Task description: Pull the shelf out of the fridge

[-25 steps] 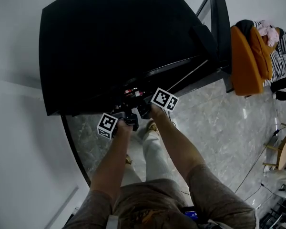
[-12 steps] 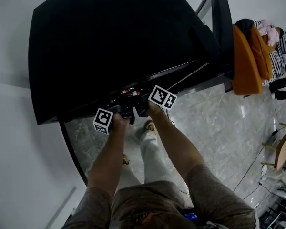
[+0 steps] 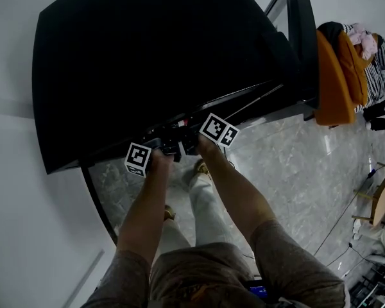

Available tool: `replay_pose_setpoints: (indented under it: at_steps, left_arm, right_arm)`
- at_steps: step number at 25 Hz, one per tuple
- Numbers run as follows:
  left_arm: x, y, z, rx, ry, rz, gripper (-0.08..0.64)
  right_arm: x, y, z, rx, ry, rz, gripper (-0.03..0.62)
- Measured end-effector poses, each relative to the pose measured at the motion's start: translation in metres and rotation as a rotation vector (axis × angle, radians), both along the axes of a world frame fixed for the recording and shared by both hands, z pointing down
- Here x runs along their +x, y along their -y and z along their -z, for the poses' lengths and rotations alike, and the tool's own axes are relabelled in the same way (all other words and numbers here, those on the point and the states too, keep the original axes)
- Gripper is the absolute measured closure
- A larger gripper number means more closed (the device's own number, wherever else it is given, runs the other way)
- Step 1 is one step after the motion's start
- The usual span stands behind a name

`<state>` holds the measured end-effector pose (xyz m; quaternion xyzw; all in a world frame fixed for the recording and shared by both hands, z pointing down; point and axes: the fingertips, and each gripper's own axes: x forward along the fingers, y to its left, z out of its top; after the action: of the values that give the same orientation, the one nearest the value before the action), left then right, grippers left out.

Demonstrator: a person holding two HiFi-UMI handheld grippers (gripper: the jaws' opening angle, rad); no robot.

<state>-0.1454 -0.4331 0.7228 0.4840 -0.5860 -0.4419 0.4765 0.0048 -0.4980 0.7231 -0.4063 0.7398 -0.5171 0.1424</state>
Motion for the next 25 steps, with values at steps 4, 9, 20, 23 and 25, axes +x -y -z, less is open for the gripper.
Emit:
replay_pose_setpoints:
  at_steps: [4,9,20,23,25]
  left_arm:
    - [0.001,-0.003,-0.001,0.021,-0.041,-0.001,0.534]
    - [0.007,-0.017,-0.002,0.031,-0.097,-0.020,0.538]
    - [0.033,-0.069,0.012,0.072,-0.192,-0.099,0.545]
    - [0.040,-0.085,0.014,0.064,-0.203,-0.112,0.545]
    - [0.044,-0.096,0.016,0.056,-0.208,-0.116,0.545]
  right_arm:
    - [0.002,-0.003,0.001,-0.003,0.046,-0.007,0.512]
    - [0.008,-0.018,0.000,-0.016,0.079,-0.021,0.520]
    - [0.033,-0.077,0.009,-0.033,0.156,-0.077,0.534]
    - [0.040,-0.094,0.011,-0.041,0.168,-0.079,0.535]
    - [0.044,-0.105,0.013,-0.047,0.182,-0.083,0.537]
